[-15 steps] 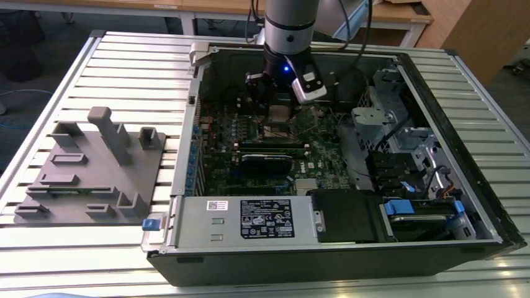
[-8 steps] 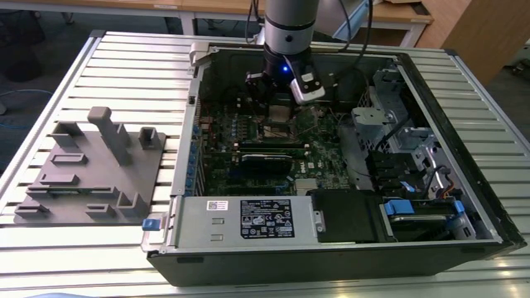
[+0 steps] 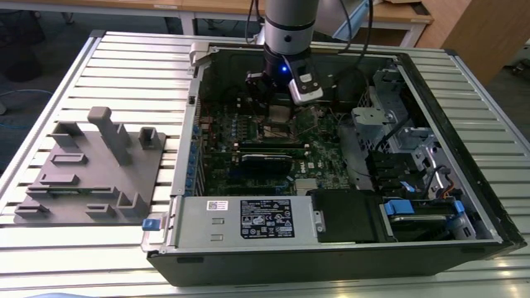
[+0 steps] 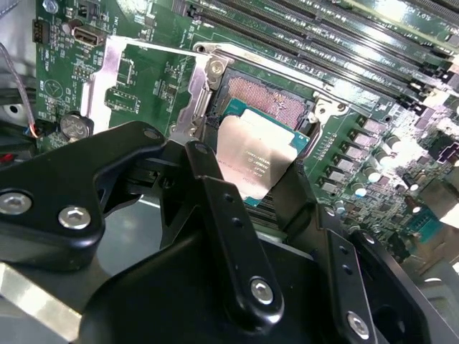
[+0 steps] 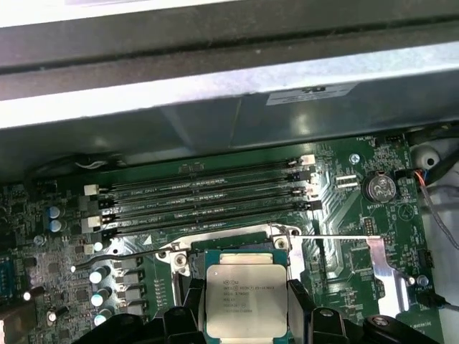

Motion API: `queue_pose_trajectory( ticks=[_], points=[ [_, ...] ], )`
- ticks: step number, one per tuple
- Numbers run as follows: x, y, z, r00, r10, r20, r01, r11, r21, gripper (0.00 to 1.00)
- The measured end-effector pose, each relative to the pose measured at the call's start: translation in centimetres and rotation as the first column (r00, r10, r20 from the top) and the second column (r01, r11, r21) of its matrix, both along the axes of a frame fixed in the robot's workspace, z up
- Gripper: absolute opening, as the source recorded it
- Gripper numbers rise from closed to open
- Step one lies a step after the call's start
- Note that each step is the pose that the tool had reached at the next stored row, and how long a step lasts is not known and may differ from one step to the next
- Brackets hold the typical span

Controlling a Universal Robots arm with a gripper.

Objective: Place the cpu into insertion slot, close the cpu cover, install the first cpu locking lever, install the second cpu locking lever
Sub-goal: 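Place the cpu into insertion slot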

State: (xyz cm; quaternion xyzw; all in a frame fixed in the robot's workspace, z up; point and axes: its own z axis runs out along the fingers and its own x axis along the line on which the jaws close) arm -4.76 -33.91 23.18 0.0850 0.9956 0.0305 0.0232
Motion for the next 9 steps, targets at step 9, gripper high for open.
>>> queue_pose_trajectory(
  ticks=[9],
  points=[
    [0.00,0.00,-0.08,0.9976,-0.069,0.0000,0.069,0.9976,0.0000,0.54]
  ],
)
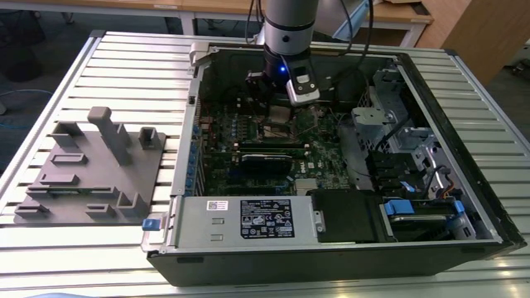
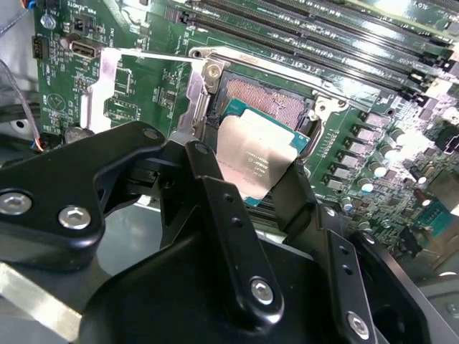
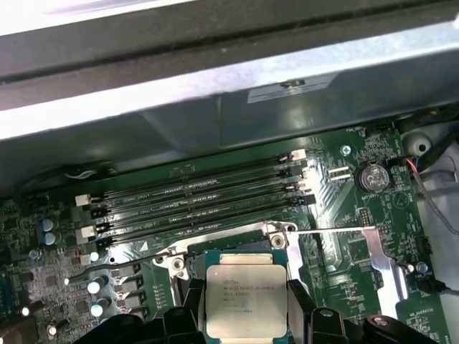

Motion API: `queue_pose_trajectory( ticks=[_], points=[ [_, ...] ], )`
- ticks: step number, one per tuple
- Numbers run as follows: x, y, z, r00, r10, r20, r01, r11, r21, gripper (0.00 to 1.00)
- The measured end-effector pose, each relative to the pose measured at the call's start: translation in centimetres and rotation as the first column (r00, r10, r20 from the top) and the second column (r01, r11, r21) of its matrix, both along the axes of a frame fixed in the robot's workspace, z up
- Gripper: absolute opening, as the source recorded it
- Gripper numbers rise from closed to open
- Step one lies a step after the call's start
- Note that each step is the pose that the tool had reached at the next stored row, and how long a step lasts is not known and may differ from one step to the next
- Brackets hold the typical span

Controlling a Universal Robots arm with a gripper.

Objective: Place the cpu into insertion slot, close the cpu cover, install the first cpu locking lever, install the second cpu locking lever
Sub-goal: 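Place the cpu into insertion slot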

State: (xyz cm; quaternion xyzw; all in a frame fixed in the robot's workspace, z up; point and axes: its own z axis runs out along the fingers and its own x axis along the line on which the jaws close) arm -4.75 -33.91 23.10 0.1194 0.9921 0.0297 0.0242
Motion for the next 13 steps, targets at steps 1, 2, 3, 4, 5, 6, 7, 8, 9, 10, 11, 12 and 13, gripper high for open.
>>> queue_pose_trajectory(
  ticks=[1,2,3,4,5,6,7,8,9,10,11,12,13],
  points=[
    [0.00,0.00,0.00,1.0000,-0.006,0.0000,0.006,1.0000,0.0000,0.54],
    [0.00,0.00,-0.01,0.9999,-0.012,0.0000,0.012,0.9999,0.0001,0.54],
    [0.00,0.00,-0.01,0.9998,-0.018,0.0000,0.018,0.9998,0.0001,0.54],
    [0.00,0.00,-0.01,0.9997,-0.024,0.0000,0.024,0.9997,0.0001,0.54],
    [0.00,0.00,-0.02,0.9996,-0.029,0.0001,0.029,0.9996,0.0001,0.54],
    [0.00,0.00,-0.02,0.9994,-0.035,0.0001,0.035,0.9994,0.0002,0.54],
    [0.00,0.00,-0.02,0.9992,-0.041,0.0001,0.041,0.9992,0.0001,0.54],
    [0.00,0.00,-0.02,0.9989,-0.047,0.0001,0.047,0.9989,0.0002,0.54],
    [0.00,0.00,-0.02,0.9986,-0.053,0.0001,0.053,0.9986,0.0001,0.54],
    [0.00,0.00,-0.02,0.9982,-0.060,0.0000,0.060,0.9982,0.0001,0.54],
    [0.00,0.00,-0.02,0.9978,-0.067,0.0000,0.067,0.9978,0.0001,0.54],
    [0.00,0.00,-0.03,0.9973,-0.073,0.0001,0.073,0.9973,0.0002,0.54],
    [0.00,0.00,-0.03,0.9968,-0.080,0.0000,0.080,0.9968,0.0001,0.54]
  ],
)
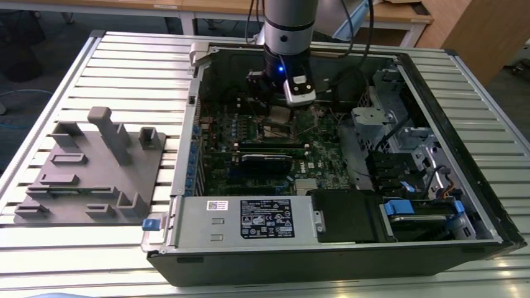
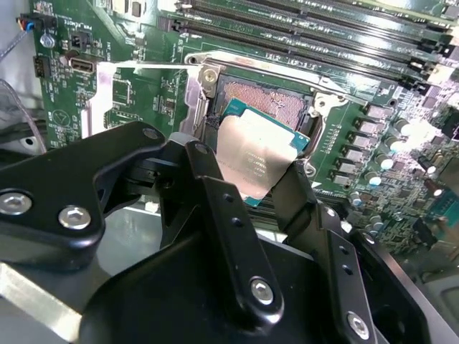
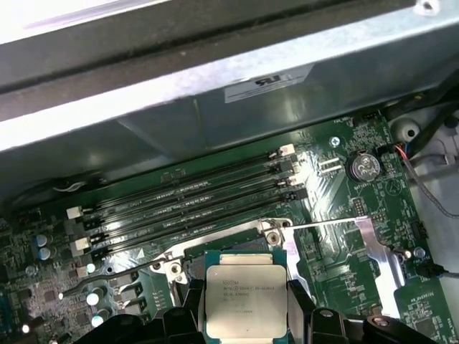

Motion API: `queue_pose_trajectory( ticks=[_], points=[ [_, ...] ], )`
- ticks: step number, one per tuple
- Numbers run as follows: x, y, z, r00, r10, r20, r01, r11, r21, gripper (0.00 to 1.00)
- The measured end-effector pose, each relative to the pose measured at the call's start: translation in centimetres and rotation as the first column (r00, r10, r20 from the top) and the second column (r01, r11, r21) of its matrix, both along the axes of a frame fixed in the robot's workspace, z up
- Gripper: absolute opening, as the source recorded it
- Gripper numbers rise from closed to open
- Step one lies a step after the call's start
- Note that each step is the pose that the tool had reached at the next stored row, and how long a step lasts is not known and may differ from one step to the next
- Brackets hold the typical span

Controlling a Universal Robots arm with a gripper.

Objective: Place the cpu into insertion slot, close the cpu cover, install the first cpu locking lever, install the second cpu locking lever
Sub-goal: 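Place the cpu into insertion slot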

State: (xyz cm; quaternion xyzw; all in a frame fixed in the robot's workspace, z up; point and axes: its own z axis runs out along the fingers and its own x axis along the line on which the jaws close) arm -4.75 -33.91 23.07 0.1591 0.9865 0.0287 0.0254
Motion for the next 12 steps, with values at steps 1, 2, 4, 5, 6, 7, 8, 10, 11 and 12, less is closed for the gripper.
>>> queue_pose_trajectory(
  ticks=[1,2,4,5,6,7,8,10,11,12],
  points=[
    [0.00,0.00,0.00,1.0000,-0.007,0.0000,0.007,1.0000,-0.0001,0.54],
    [0.00,0.00,0.00,0.9999,-0.014,0.0000,0.014,0.9999,-0.0001,0.54],
    [0.00,0.00,0.00,0.9996,-0.027,0.0000,0.027,0.9996,0.0000,0.54],
    [0.00,0.00,0.00,0.9994,-0.034,0.0000,0.034,0.9994,-0.0001,0.54],
    [0.00,0.00,0.00,0.9992,-0.041,0.0000,0.041,0.9992,-0.0001,0.54],
    [0.00,0.00,-0.01,0.9989,-0.048,0.0000,0.048,0.9989,0.0000,0.54],
    [0.00,0.00,-0.01,0.9985,-0.055,0.0000,0.055,0.9985,0.0000,0.54],
    [0.00,0.00,-0.01,0.9977,-0.068,0.0000,0.068,0.9977,0.0000,0.54],
    [0.00,0.00,-0.01,0.9972,-0.075,0.0000,0.075,0.9972,-0.0001,0.54],
    [0.00,0.00,-0.02,0.9967,-0.081,0.0000,0.081,0.9967,0.0000,0.54]
  ],
)
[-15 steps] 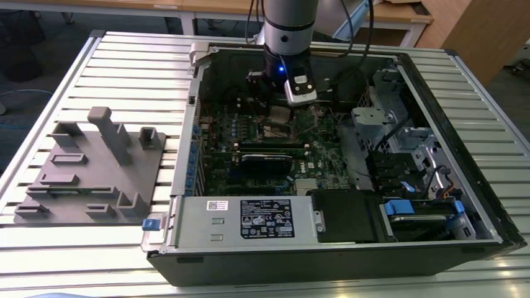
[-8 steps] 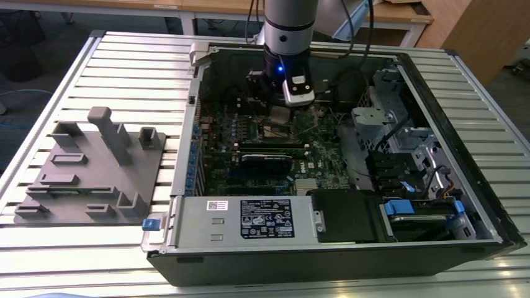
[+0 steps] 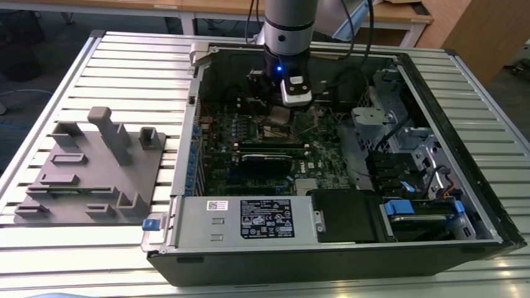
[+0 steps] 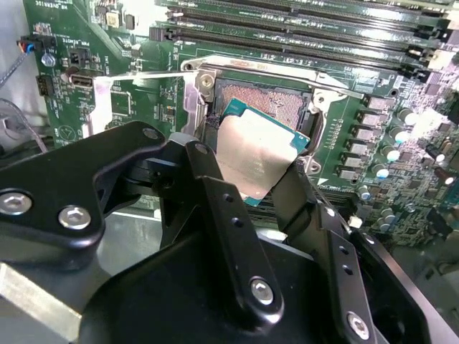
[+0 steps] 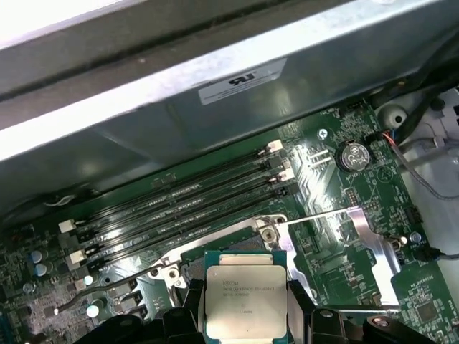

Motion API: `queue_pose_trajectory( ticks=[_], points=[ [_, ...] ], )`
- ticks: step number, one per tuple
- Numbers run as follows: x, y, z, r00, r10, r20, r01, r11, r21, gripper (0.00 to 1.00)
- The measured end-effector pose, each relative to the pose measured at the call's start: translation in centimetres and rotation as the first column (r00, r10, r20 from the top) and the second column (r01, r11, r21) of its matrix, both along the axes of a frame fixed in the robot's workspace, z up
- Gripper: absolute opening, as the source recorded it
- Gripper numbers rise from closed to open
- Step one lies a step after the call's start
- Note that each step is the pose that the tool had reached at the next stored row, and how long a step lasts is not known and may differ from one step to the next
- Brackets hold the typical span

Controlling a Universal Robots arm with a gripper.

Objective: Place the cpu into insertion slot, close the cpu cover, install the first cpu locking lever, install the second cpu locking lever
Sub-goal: 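Place the cpu into insertion slot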

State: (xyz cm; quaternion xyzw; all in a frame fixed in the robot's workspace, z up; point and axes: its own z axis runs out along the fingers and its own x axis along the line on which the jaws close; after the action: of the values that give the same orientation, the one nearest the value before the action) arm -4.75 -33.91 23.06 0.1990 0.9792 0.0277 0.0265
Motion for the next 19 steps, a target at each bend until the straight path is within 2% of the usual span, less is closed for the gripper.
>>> queue_pose_trajectory(
  ticks=[6,11,19],
  points=[
    [0.00,0.00,-0.02,0.9992,-0.039,0.0000,0.039,0.9992,0.0000,0.54],
    [0.00,0.00,-0.04,0.9973,-0.074,0.0000,0.074,0.9973,0.0000,0.54],
    [0.00,0.00,-0.05,0.9905,-0.137,0.0000,0.137,0.9905,0.0000,0.54]
  ],
)
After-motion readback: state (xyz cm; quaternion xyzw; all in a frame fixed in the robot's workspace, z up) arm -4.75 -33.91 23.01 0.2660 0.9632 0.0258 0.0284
